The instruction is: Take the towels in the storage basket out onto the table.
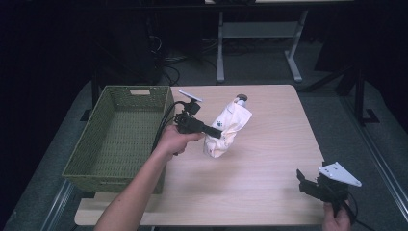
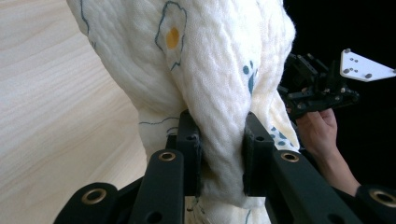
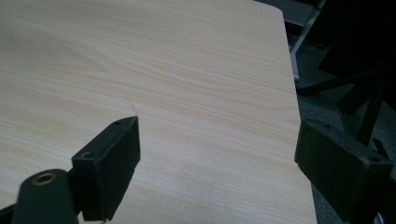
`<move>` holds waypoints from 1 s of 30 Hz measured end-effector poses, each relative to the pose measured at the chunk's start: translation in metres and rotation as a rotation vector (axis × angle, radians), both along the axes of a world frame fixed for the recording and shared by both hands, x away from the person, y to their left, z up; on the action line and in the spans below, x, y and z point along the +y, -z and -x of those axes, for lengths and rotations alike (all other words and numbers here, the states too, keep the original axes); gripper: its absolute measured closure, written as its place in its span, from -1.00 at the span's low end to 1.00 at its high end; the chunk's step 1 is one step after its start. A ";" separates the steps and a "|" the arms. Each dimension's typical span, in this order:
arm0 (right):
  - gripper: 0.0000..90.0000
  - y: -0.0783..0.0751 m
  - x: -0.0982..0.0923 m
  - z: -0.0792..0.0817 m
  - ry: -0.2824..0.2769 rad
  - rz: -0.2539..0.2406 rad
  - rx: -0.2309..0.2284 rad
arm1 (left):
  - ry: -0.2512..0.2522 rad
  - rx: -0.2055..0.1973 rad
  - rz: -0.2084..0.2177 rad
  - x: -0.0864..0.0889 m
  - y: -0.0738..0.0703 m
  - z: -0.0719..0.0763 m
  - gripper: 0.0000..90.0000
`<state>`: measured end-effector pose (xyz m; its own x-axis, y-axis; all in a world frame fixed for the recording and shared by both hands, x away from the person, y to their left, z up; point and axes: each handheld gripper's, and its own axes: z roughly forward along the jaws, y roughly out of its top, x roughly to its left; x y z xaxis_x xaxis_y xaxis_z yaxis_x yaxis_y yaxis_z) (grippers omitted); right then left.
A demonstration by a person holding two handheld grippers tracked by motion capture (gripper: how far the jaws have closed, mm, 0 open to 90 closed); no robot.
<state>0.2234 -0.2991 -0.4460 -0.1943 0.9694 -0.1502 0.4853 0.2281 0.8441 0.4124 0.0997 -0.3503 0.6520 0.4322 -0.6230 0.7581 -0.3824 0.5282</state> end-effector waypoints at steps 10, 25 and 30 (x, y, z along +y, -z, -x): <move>-0.69 0.001 -0.001 -0.003 0.004 0.002 0.007 | 0.003 0.007 -0.009 -0.021 0.011 -0.006 0.62; -0.69 -0.001 -0.003 -0.002 0.009 -0.008 0.000 | -0.012 0.048 -0.023 -0.059 0.041 -0.015 0.60; -0.69 -0.001 -0.004 -0.002 0.010 -0.012 -0.004 | -0.030 0.054 -0.030 -0.071 0.051 -0.017 0.60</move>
<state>0.2254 -0.3031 -0.4445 -0.1837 0.9730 -0.1396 0.4841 0.2131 0.8487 0.4293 0.0285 -0.4016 0.6041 0.4703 -0.6434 0.7967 -0.3739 0.4748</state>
